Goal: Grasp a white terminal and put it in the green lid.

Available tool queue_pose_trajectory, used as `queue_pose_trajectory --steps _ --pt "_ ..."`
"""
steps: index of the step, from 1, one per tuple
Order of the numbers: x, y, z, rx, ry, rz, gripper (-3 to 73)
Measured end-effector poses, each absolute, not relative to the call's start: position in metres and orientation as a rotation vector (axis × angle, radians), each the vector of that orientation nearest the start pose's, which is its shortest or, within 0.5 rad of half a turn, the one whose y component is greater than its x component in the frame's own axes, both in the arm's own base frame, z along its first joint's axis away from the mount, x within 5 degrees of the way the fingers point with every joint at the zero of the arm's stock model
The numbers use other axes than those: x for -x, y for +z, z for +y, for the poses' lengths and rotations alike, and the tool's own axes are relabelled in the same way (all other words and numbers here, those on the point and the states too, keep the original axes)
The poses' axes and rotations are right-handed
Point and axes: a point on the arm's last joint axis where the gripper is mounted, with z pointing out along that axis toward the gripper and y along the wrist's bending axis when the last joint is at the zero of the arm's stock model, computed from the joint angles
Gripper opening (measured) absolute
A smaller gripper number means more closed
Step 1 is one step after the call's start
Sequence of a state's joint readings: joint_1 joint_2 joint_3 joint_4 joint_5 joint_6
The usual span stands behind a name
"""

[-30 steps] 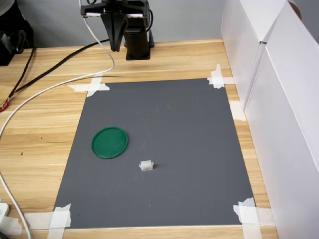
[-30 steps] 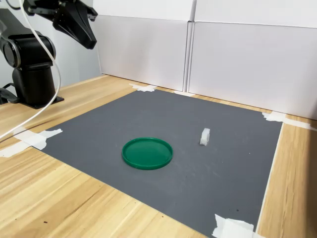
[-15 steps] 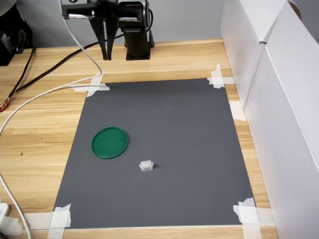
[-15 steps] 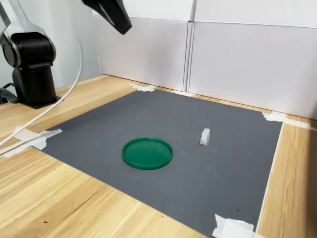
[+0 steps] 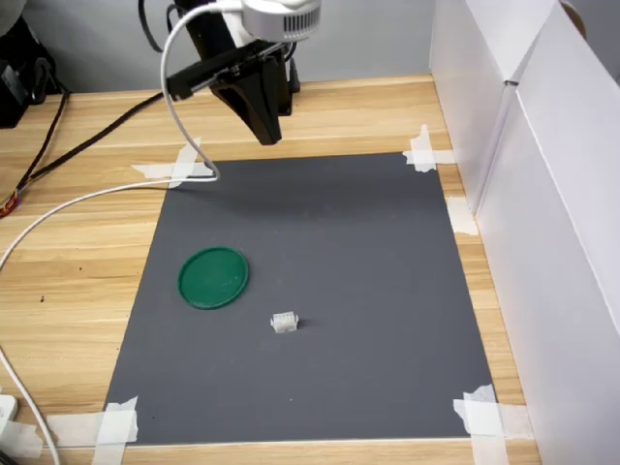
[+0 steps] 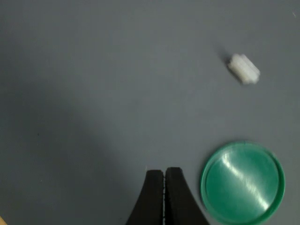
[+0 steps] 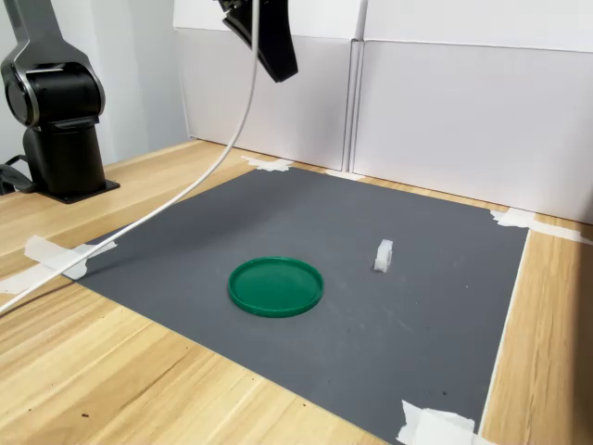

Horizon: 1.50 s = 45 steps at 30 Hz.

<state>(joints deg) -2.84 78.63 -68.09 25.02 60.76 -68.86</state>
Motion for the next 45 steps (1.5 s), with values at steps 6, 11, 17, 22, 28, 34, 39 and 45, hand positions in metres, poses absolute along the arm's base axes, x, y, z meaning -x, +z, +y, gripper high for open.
queue_pose_trajectory --steps 6,11,17,22,28,34,39,45 --pt "-0.307 0.326 0.019 1.270 0.137 2.232 -1.4" --pt "-0.328 0.322 0.016 1.286 0.120 2.240 4.0" --pt "-0.345 0.321 0.014 1.300 0.089 2.240 26.7" --pt "-0.356 0.316 0.011 1.324 0.064 2.250 52.1" --pt "-0.366 0.313 0.009 1.398 0.021 2.210 69.5" --pt "-0.371 0.302 0.015 1.502 0.040 2.205 71.5" --pt "-0.374 0.290 0.031 1.567 0.025 2.238 71.5" --pt "-0.378 0.277 0.042 1.565 0.050 2.289 71.5"
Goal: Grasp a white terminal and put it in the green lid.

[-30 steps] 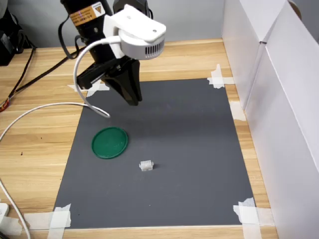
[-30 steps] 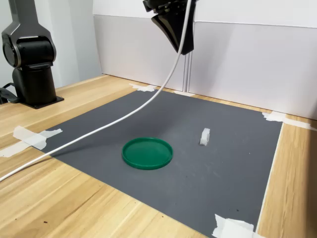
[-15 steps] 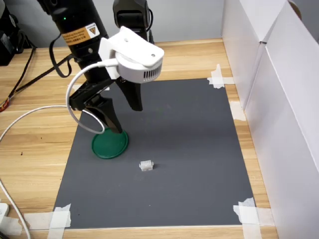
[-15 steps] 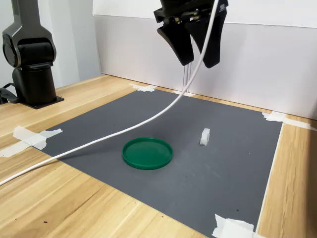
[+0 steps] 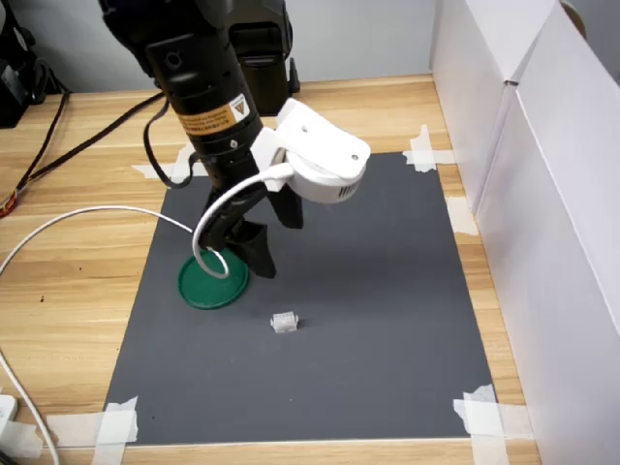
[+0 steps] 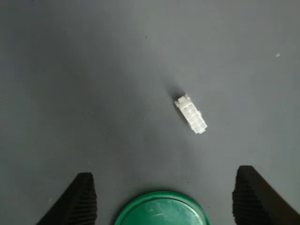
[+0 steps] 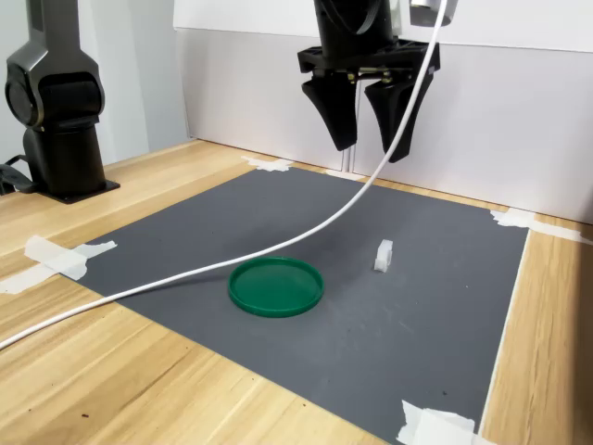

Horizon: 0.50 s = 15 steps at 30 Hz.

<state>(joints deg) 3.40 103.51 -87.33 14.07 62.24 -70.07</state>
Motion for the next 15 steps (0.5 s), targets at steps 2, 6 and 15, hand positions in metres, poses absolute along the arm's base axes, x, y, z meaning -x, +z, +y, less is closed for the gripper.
queue_pose_trajectory --steps 2,6,15 --pt "-0.381 0.274 0.042 1.576 0.039 2.295 71.3" --pt "-0.392 0.275 0.043 1.576 0.014 2.281 70.4" --pt "-0.408 0.250 0.043 1.658 0.017 2.301 70.4"
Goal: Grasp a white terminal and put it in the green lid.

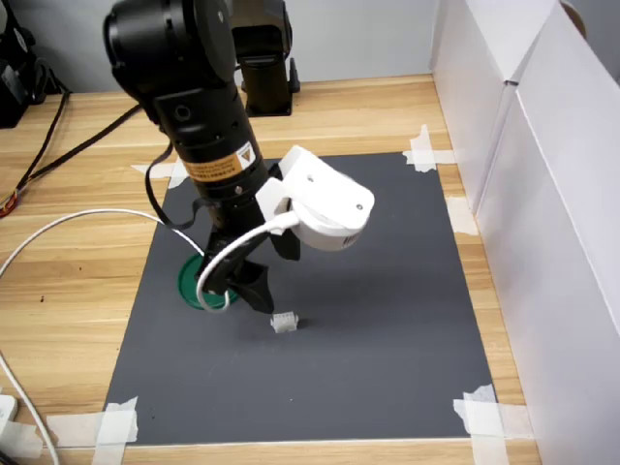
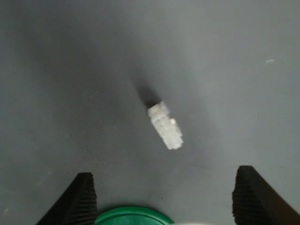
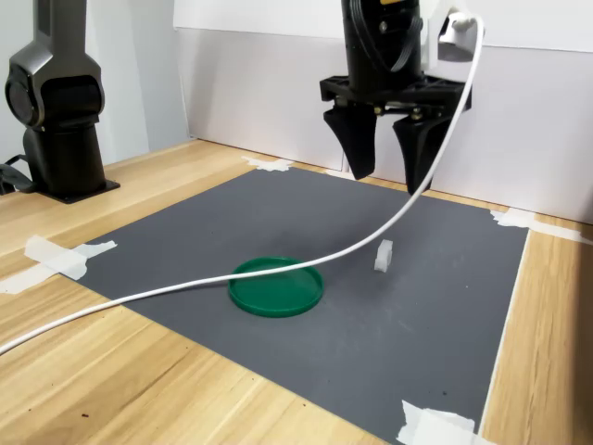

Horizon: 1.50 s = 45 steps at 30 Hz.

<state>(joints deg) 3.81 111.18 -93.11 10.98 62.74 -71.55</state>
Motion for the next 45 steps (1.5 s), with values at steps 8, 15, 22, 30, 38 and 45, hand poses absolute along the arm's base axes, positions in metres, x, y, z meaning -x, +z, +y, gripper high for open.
queue_pose_trajectory --steps 8,15,22,30,38,45 --pt "-0.415 0.242 0.042 1.663 -0.014 2.276 70.3" --pt "-0.412 0.234 0.056 1.724 -0.017 2.256 70.1" --pt "-0.413 0.230 0.056 1.716 -0.084 2.278 70.1" --pt "-0.411 0.217 0.054 1.792 -0.126 2.226 70.0" --pt "-0.410 0.202 0.055 1.821 -0.129 2.186 70.0" --pt "-0.415 0.191 0.055 1.821 -0.130 2.189 70.0"
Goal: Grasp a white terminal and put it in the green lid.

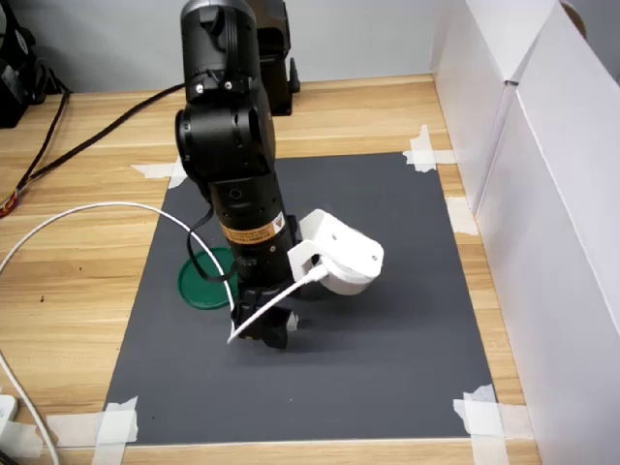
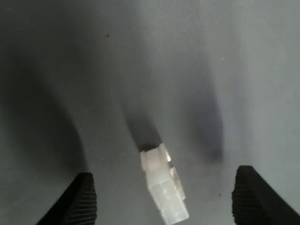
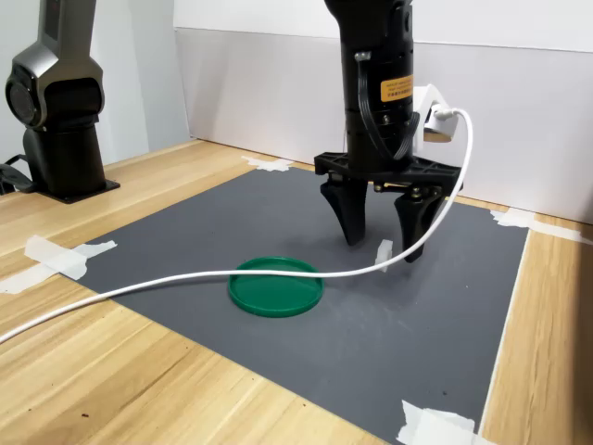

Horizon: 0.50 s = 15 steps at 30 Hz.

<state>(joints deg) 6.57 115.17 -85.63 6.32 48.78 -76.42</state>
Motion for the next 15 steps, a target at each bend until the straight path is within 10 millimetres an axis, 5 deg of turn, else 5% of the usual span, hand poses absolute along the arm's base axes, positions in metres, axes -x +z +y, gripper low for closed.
queue_pose_trajectory --steps 9,15 --pt "-0.4169 0.1824 0.0555 1.827 -0.120 2.199 65.5" --pt "-0.4170 0.1824 0.0556 1.819 -0.119 2.205 45.8"
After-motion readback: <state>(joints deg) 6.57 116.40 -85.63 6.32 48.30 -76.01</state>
